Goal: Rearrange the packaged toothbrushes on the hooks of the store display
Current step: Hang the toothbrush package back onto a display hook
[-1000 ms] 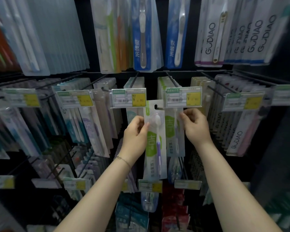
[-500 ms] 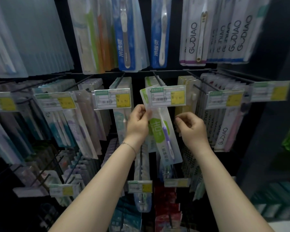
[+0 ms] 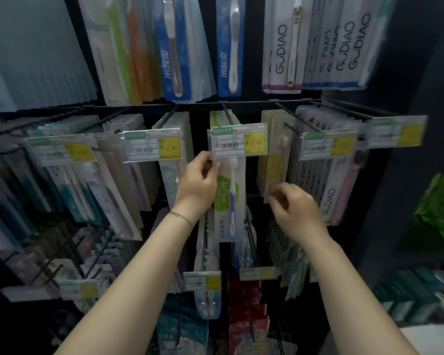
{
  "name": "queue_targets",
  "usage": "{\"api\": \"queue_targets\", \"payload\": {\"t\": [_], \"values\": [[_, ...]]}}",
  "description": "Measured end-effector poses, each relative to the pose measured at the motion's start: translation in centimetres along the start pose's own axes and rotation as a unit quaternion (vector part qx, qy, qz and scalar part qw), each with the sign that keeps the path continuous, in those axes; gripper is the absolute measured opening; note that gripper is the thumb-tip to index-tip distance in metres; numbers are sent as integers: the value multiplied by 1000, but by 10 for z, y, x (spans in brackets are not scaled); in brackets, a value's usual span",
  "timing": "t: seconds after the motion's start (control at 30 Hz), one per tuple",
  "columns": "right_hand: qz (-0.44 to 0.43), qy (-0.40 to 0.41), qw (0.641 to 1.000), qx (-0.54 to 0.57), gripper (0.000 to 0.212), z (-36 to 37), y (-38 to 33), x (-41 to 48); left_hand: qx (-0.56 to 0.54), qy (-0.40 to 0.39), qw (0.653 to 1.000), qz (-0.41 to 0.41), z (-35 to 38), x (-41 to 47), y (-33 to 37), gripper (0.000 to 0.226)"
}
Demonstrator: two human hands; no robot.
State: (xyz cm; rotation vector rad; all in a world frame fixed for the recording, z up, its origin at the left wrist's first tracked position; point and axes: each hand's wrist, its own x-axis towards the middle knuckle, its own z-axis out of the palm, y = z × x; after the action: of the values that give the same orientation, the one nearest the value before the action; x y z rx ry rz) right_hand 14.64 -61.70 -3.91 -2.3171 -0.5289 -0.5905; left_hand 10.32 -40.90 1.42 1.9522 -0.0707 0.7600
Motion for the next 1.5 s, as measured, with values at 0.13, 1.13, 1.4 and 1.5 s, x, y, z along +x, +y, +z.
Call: {"api": "queue_targets", "payload": {"t": [0.13, 1.13, 1.4, 1.5], "values": [[-5, -18, 999, -28, 9, -2, 10, -11, 69, 21, 997, -1, -3, -6, -8, 7], [35, -57, 990, -125, 16, -22, 26, -80, 399, -158, 896, 111, 47, -100, -34, 22], [7, -27, 990, -138, 12, -35, 36, -63, 355, -182, 910, 115, 85, -82, -14, 23], [-11, -16, 991, -135, 11, -43, 41, -49, 346, -172, 916, 109, 103, -68, -6, 28]]}}
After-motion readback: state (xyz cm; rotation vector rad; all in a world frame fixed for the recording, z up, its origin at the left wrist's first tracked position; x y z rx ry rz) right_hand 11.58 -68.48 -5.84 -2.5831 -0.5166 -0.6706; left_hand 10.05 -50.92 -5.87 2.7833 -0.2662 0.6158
